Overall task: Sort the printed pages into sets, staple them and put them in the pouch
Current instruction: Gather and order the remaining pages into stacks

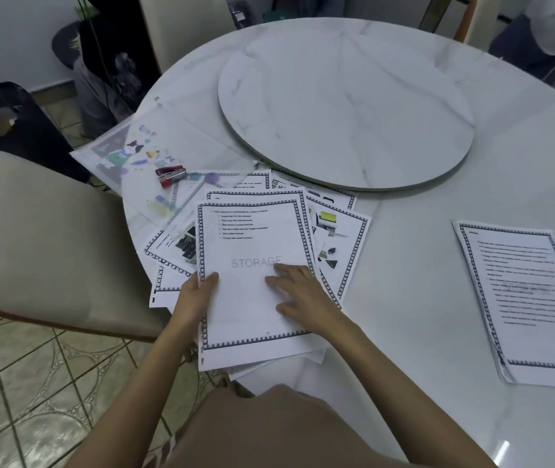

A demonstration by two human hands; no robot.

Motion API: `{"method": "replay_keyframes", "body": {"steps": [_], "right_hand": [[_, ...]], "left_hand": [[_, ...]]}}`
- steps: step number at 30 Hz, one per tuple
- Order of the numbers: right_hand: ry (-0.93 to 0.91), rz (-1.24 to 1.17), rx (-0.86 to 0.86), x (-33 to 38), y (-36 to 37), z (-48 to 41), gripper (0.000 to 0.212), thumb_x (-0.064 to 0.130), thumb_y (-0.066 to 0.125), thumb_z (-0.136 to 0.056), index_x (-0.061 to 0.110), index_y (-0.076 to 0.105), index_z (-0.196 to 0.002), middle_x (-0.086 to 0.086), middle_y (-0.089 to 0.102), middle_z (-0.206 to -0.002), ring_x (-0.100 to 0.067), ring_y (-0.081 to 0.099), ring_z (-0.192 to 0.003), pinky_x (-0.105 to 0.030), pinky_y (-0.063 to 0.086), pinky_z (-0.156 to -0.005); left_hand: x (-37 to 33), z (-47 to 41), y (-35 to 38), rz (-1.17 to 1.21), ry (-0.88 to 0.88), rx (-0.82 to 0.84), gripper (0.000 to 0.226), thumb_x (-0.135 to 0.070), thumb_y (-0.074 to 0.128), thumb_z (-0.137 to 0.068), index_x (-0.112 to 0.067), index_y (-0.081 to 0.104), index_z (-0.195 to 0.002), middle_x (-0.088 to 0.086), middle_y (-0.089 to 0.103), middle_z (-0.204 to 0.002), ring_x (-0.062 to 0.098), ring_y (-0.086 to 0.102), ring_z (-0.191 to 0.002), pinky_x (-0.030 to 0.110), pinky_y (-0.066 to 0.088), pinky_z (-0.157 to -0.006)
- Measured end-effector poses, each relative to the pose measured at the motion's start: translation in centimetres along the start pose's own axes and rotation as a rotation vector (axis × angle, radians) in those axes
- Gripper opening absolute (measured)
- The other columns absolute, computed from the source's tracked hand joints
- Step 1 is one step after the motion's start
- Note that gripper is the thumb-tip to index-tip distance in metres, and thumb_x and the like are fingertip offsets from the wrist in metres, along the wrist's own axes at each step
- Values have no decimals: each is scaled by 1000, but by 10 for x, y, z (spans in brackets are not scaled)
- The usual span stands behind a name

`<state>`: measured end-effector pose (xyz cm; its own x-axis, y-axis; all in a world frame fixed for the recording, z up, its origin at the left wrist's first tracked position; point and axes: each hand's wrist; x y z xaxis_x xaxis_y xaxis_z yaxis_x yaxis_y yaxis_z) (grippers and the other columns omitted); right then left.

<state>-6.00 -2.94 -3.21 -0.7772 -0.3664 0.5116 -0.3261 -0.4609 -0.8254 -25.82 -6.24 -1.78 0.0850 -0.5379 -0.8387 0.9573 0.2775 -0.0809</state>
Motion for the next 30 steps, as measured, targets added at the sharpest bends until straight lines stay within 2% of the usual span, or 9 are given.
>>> {"method": "replay_keyframes", "body": {"steps": [3,9,13,16,19,21,24,26,30], "right_hand": [[11,-103,-32,-1,0,-1,51,18,59,-87,19,44,-136,-1,29,-149,-18,22,-136,-23,15,-109],[299,-523,-387,-20,-19,1,54,20,58,-90,15,36,-140,-5,37,-141,-18,36,-129,-25,28,-106],[465,-962,-357,-30,-34,4,53,24,58,-91,13,36,-138,2,53,-124,-16,51,-114,-31,42,-100],[516,-1066,-341,-37,-36,7,45,26,56,-91,13,41,-132,5,56,-103,-16,56,-89,-24,49,-76],[523,-1123,-350,-43,-35,12,33,26,57,-91,7,55,-118,-4,57,-90,-16,49,-64,-20,43,-53],[495,-1186,-361,-45,-35,19,19,23,54,-93,10,62,-104,-3,61,-84,-17,54,-68,-20,46,-57],[443,-1242,-385,-47,-37,29,15,16,49,-95,18,61,-105,1,67,-106,-15,64,-96,-25,52,-83],[381,-1197,-397,-43,-39,32,18,15,48,-96,21,60,-106,4,67,-108,-11,64,-99,-22,52,-81],[305,-1114,-373,-35,-43,34,15,19,48,-96,25,61,-99,11,68,-100,-5,67,-91,-19,54,-75]], "left_hand": [[-2,0,0,-72,41,2,31,-15,42,-98,-7,48,-127,15,58,-124,27,58,-100,38,47,-89],[-13,6,-1,-102,181,14,34,-16,43,-98,-11,47,-131,6,57,-123,27,54,-117,47,42,-102],[-24,7,3,-30,216,44,30,-18,44,-97,-17,50,-127,7,58,-126,26,54,-118,48,41,-104],[-26,6,8,33,225,101,34,-20,46,-96,-15,47,-130,2,55,-129,22,50,-122,43,37,-108],[-22,3,9,82,221,152,63,-40,58,-87,-18,35,-142,2,36,-149,21,36,-136,46,30,-113],[-20,3,11,103,189,181,58,-37,58,-88,-17,41,-139,0,47,-141,15,47,-127,39,40,-106],[-14,2,19,108,98,220,35,-22,50,-93,-14,50,-127,-3,65,-109,11,65,-94,23,57,-75],[-14,4,22,116,43,231,29,-22,50,-93,-15,52,-121,-1,66,-103,15,65,-89,24,58,-66],[-13,5,28,50,58,151,23,-19,44,-97,-16,50,-120,0,63,-101,18,62,-88,31,50,-76]]}}
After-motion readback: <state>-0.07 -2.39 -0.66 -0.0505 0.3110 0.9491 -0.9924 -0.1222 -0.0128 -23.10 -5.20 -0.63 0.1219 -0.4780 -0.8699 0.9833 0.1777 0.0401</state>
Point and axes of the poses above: each hand's wrist, its own z-axis away from the middle knuckle, its own y-axis out of the palm, x = y × z
